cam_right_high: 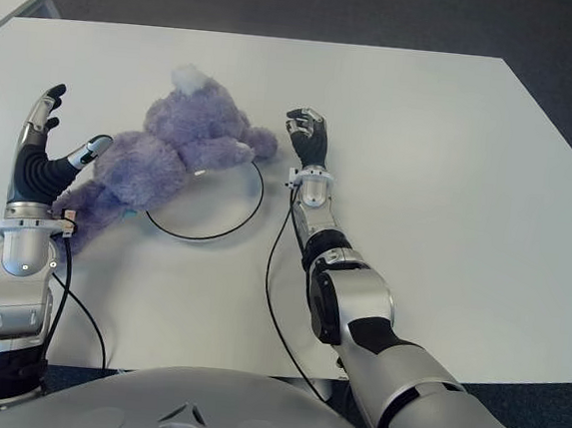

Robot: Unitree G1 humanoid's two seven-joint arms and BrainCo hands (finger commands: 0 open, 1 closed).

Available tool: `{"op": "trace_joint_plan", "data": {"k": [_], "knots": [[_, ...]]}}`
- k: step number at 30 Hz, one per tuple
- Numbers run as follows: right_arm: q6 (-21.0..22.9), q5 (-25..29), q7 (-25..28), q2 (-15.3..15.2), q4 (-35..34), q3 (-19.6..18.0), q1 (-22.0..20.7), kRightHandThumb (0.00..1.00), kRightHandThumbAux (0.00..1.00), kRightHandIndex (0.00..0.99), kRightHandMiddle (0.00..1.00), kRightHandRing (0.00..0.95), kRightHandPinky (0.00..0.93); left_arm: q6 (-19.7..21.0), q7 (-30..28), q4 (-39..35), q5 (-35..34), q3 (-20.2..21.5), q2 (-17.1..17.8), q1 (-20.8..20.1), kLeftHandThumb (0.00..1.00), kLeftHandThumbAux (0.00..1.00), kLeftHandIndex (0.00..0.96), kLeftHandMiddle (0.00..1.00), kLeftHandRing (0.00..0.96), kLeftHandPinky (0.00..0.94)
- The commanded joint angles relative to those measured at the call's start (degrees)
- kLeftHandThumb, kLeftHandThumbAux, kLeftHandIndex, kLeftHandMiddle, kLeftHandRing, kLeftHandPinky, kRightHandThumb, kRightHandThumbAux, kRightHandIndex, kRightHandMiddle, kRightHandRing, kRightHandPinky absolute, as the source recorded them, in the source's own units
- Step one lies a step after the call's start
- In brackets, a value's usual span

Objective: Put the doll into the plate.

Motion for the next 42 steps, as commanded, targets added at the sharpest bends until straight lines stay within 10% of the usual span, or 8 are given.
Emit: {"op": "trace_joint_plan", "data": {"k": [1,36,42], "knots": [[4.91,-1.01,0.47,0.91,7.13,0.15,12.23,0.684,0.739,0.410,0.361,0.358,0.344,2.49,-1.18,1.15,-0.97,0.07,0.03,-1.23,0.000,0.411,0.000,0.000,0.000,0.000],[4.69,-1.03,0.63,0.94,7.16,0.10,12.29,0.687,0.737,0.413,0.366,0.363,0.348,8.33,-8.24,4.30,-7.49,5.89,8.54,-8.30,0.000,0.387,0.000,0.000,0.000,0.000],[4.73,-0.84,0.83,1.06,7.14,-0.03,12.30,0.686,0.737,0.412,0.363,0.359,0.342,13.94,-14.50,10.84,-14.68,11.29,15.43,-15.76,0.000,0.408,0.000,0.000,0.000,0.000]]}}
